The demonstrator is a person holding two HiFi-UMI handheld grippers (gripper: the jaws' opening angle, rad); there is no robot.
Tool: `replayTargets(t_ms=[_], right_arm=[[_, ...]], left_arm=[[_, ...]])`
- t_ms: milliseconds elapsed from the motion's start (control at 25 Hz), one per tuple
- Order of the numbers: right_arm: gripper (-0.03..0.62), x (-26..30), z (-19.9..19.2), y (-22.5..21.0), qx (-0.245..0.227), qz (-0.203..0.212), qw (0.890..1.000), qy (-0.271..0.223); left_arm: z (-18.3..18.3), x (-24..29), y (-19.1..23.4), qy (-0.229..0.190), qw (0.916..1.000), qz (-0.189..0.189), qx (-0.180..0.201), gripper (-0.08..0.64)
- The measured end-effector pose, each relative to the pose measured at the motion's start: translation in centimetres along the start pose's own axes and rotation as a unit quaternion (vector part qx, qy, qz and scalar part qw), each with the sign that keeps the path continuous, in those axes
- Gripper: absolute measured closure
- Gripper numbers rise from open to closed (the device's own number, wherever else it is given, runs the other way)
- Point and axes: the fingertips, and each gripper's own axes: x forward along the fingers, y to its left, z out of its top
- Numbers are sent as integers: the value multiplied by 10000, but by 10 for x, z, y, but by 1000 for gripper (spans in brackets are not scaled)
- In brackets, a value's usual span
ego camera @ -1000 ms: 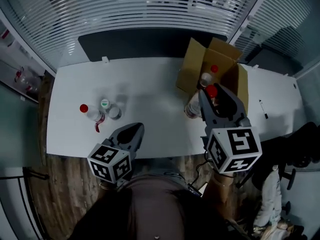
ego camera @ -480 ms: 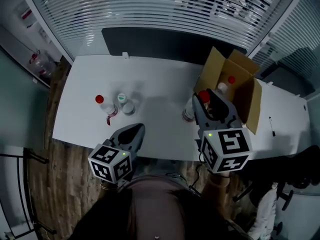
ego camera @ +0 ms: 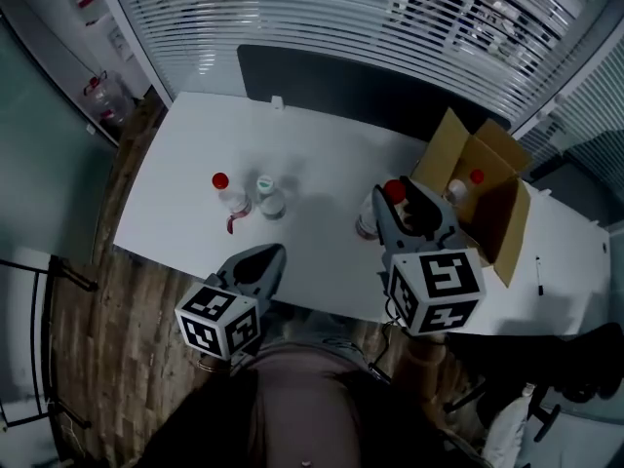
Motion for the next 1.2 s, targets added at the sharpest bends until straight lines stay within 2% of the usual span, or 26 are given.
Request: replayTargets(t_ms=[400,720,1200], right_arm=[[423,29,-6,32,-106,483,9986,202],[423,49,-11,48,-166,694,9972,207],[423,82,-42,69,-138,1065,9930,500]], left_arm=[[2,-17,22,-156,9991,359,-159,554],[3,-27,35,-246,9979,535,-253,554],[-5,-36,49,-287,9952,825,-433,554]])
